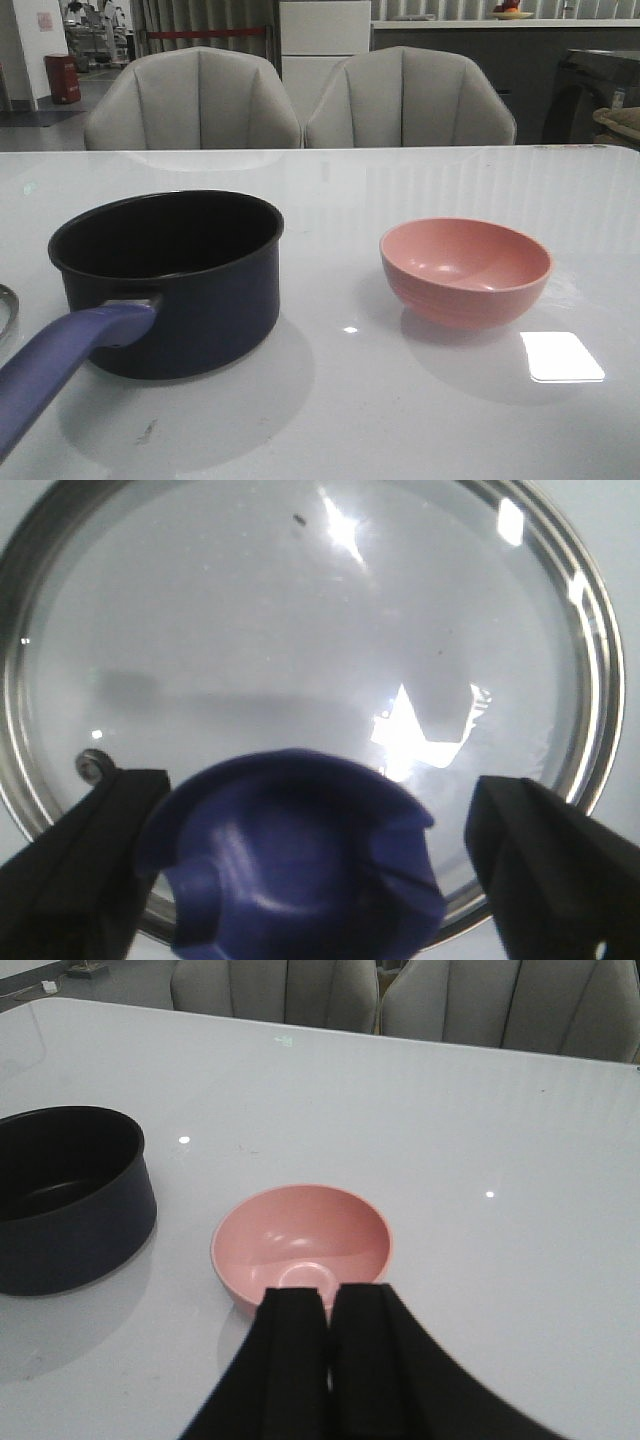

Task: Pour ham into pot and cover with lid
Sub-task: 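Grasp the blue knob of the glass lid with the left gripper, then lift the lid and carry it over the saucepan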

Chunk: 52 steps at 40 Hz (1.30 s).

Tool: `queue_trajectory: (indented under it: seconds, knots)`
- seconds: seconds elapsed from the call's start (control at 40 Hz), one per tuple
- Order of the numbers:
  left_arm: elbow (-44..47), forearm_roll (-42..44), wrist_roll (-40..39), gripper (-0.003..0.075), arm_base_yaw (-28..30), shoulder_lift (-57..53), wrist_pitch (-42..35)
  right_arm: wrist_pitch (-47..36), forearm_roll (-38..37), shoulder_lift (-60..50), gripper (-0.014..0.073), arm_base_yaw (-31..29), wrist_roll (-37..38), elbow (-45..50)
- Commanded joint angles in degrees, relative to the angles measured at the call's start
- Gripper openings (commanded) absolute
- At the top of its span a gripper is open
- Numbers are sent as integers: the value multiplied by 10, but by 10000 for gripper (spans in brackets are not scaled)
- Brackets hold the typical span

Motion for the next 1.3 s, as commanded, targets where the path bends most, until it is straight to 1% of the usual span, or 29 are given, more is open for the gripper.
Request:
queue_trajectory:
  seconds: [0.0, 0.125, 0.175, 0.25, 0.425, 0.575, 0.899, 1.099, 1.274]
  knots:
    - [-13, -6, -7, 442, 0, -23, 1, -42, 1, 2, 153, 0, -5, -17]
    - [-13, -4, -7, 300, 0, -23, 8, -42, 1, 2, 153, 0, -5, -17]
    - [-13, 0, -7, 262, 0, -23, 12, -42, 1, 2, 153, 0, -5, -17]
    - [-13, 2, -7, 230, 0, -23, 20, -42, 1, 2, 153, 0, -5, -17]
    - [-13, 4, -6, 226, 0, -24, 26, -42, 1, 2, 153, 0, -5, -17]
    - [-23, 4, 25, 226, 0, -34, 37, -42, 1, 2, 153, 0, -5, -17]
    - [-45, 2, 40, 226, 0, -72, 47, -42, 1, 2, 153, 0, -5, -17]
    - [-93, -13, 69, 226, 0, -90, 82, -42, 1, 2, 153, 0, -5, -17]
    - [-146, -35, 85, 226, -14, -126, 84, -42, 1, 2, 153, 0, -5, -17]
